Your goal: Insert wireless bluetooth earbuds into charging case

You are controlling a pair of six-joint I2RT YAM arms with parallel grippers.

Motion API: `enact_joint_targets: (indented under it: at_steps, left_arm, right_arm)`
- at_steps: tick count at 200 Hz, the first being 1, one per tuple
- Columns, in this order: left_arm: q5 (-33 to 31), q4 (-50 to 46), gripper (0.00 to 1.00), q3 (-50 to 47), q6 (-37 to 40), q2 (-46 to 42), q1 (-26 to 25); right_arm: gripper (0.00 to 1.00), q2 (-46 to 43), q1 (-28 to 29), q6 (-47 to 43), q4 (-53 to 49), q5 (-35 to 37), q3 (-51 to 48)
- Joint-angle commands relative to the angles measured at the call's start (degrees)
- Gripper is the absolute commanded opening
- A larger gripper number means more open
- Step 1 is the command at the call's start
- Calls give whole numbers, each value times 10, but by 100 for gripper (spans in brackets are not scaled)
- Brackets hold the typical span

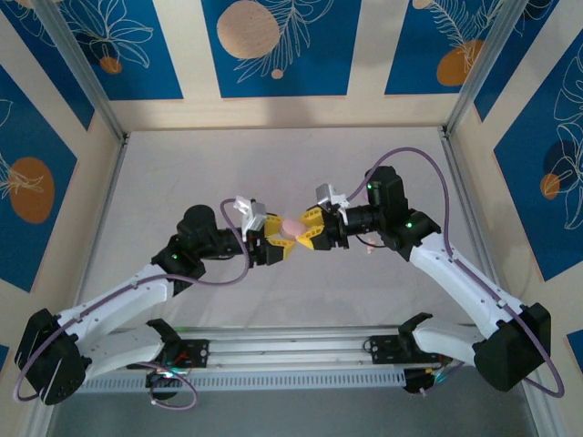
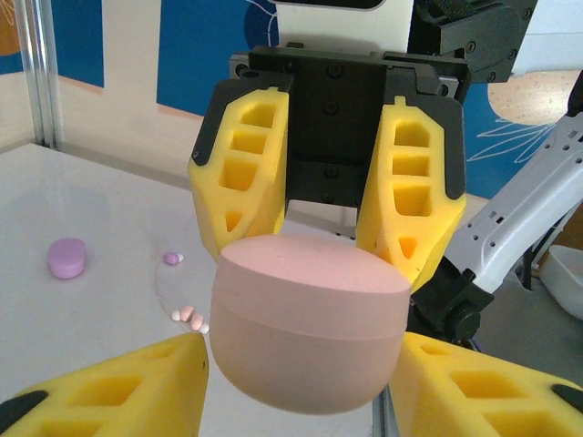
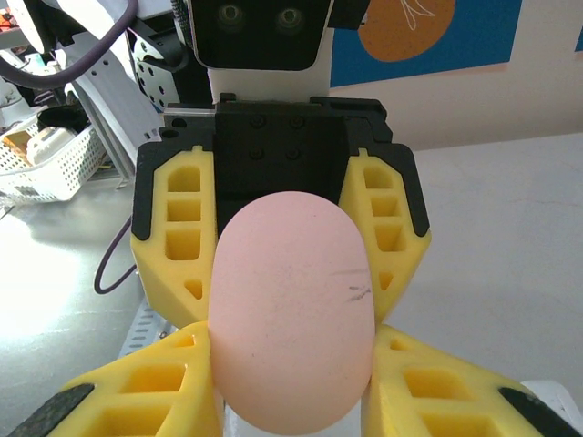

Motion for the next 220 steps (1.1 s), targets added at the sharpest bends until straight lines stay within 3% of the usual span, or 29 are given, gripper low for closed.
enact_joint_targets:
  at_steps: [1,41,118,172,220]
  left_arm:
    - [20,40,55,13,-13,0,-2]
    - [25,53,57,10,-22,-3,-2]
    - [37,4,34,20,-5,5,-2]
    - [43,-16,31,18,18,-3,-2]
    - [41,-6,29,20,12,-2,-3]
  right_arm:
    - [35,-2,0,-19,-12,-3,11]
    - [35,-3,1,-32,-16,0,8]
    - [36,-2,0,2,1,-9,12]
    - [44,14,-31,103,9,0,32]
    - [47,32,-30,118,-2,18,46]
